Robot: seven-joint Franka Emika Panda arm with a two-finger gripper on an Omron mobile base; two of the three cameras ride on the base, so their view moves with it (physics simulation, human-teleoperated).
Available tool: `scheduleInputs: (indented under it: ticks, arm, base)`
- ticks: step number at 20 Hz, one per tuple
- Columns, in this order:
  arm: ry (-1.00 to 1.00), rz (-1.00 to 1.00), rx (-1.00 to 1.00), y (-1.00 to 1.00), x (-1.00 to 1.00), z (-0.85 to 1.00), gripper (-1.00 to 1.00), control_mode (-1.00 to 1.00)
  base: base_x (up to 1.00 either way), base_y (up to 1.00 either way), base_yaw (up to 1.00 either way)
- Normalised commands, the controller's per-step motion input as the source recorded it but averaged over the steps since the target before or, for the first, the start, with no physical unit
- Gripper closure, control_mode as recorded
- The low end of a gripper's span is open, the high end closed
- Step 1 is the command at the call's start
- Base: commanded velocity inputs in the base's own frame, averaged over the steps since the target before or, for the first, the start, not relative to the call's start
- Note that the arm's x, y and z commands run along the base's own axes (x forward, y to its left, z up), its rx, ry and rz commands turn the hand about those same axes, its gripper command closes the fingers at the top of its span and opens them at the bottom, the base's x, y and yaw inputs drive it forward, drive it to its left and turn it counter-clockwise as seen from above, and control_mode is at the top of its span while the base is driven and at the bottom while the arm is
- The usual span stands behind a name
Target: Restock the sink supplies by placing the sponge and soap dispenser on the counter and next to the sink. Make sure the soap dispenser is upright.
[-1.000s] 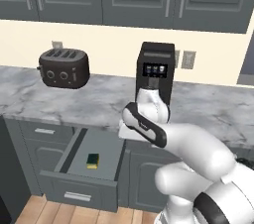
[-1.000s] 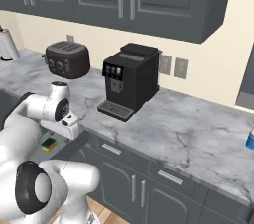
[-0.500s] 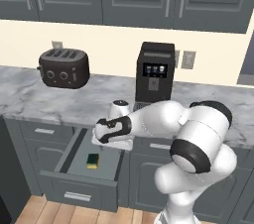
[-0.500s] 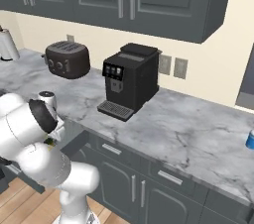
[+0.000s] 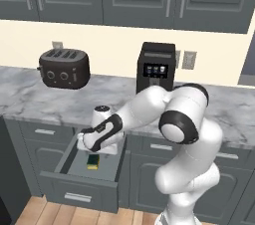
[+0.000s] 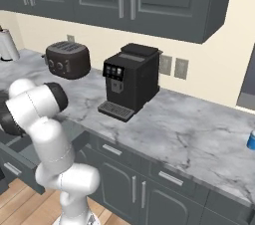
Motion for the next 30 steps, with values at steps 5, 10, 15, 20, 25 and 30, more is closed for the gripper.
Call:
scheduleInputs:
  ticks: [5,10,15,20,25,30]
  arm:
    - [0.0,0.0,-0.03,0.0,0.02,-0.22,-1.0,-1.0]
    - [0.0,0.0,-0.03,0.0,0.09,-0.24,-1.0,-1.0]
    - [0.0,0.0,0.0,0.0,0.19,-0.24,-1.0,-1.0]
    - [0.0,0.0,-0.02,0.0,0.18,-0.24,-1.0,-1.0]
    - [0.0,0.0,-0.06,0.01,0.15,-0.22,-1.0,-1.0]
    - [0.0,0.0,-0.05,0.07,0.14,-0.09,-1.0,-1.0]
  base:
    - [0.0,0.0,0.0]
    - [0.0,0.0,0.0]
    - [0.0,0.0,0.0]
    - [0.0,0.0,0.0]
    - [0.0,0.0,0.0]
    - [0.0,0.0,0.0]
